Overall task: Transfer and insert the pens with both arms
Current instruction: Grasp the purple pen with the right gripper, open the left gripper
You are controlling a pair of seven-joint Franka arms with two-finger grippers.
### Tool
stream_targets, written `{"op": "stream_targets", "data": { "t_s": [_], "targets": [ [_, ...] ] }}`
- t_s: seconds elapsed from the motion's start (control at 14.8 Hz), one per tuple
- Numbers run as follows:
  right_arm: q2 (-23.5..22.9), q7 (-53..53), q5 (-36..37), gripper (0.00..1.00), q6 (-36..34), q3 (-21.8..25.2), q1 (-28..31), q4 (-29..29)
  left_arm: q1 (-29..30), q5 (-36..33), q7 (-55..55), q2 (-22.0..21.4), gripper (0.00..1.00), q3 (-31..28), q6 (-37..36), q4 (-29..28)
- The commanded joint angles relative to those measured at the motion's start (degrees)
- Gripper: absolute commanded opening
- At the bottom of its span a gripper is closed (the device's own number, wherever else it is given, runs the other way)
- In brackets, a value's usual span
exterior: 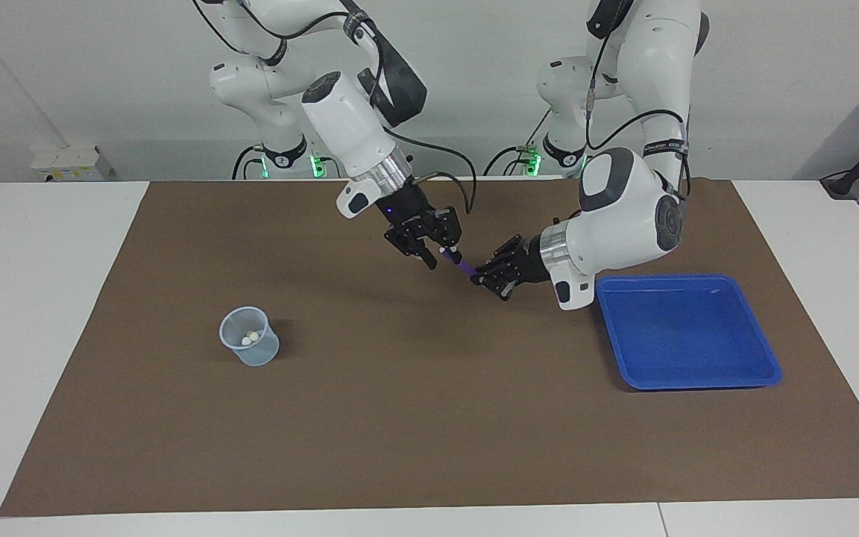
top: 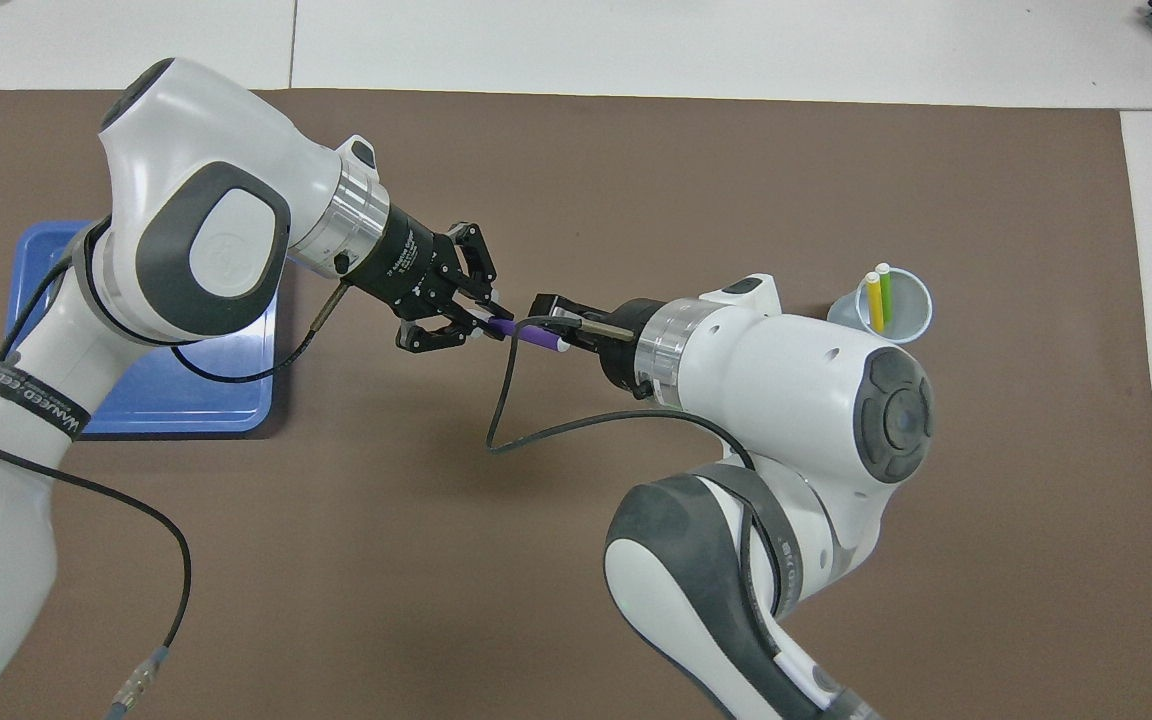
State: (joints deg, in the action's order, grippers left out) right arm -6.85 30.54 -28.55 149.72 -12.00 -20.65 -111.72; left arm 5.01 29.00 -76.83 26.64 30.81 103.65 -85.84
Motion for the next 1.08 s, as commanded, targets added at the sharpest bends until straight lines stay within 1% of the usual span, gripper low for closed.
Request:
{"op": "stream_targets", "data": {
  "t_s": [0.0, 0.81, 0.95, 1.02],
  "targets": [
    [0.61, 0.67, -0.90, 0.53, -1.27, -0.39, 0.26, -0.16, 0.53, 1.32, -0.43, -2.29, 0.00, -0.40, 0.15, -2.31],
    [0.87, 2.34, -0.99, 0.42, -3.29, -0.48, -0.01, -0.07, 0.53, 1.32, -0.43, -2.29, 0.00, -0.49, -0.11, -2.22],
    [0.79, 2.34, -0.99, 0.34, -3.29, -0.48, -0.09, -0.07, 0.53, 1.23, -0.43, -2.29, 0.00, -0.49, -0.11, -2.22],
    [0.87, 2.42, -0.99, 0.33, -3.29, -0.48, -0.09, -0.07, 0.61, 1.32, -0.43, -2.29, 0.00, -0.49, -0.20, -2.22]
  ]
}}
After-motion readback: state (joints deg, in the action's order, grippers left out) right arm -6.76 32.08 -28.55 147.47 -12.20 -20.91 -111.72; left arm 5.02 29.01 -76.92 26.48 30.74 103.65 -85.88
